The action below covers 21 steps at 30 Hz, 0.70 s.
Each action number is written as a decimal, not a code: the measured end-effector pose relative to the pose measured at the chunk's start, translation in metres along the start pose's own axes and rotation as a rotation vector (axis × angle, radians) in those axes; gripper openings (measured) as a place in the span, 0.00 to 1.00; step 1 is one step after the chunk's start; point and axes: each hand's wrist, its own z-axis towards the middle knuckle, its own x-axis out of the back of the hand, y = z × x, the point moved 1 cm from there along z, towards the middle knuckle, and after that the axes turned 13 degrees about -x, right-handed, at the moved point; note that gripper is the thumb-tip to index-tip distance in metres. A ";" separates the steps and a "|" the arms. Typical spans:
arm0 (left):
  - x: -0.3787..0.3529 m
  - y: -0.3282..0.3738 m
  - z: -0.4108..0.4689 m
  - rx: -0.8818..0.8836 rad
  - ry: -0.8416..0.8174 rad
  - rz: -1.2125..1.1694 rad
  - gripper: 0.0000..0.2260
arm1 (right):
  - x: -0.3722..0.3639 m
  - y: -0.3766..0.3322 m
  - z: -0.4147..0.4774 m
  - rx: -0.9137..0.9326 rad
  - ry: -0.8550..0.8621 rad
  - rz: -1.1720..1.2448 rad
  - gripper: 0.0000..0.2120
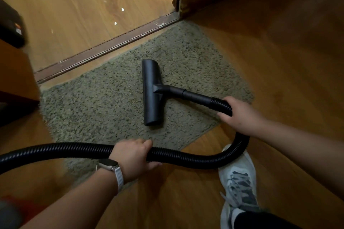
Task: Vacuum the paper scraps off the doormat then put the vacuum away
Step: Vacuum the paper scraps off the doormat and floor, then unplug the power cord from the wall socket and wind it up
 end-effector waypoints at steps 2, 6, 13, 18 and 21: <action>-0.011 0.001 -0.004 0.027 -0.041 -0.008 0.25 | -0.007 0.002 0.003 -0.031 -0.025 -0.035 0.17; -0.024 0.009 -0.016 0.024 -0.009 -0.010 0.23 | -0.011 0.001 0.004 -0.086 -0.051 -0.026 0.15; -0.020 0.002 -0.067 0.061 0.036 -0.051 0.21 | -0.011 -0.024 -0.021 -0.002 0.175 -0.295 0.21; 0.011 -0.001 -0.143 0.227 0.226 -0.182 0.22 | 0.007 -0.081 -0.074 0.252 0.188 -0.479 0.26; 0.030 -0.005 -0.203 0.325 0.257 -0.220 0.25 | 0.010 -0.135 -0.116 0.425 0.093 -0.476 0.27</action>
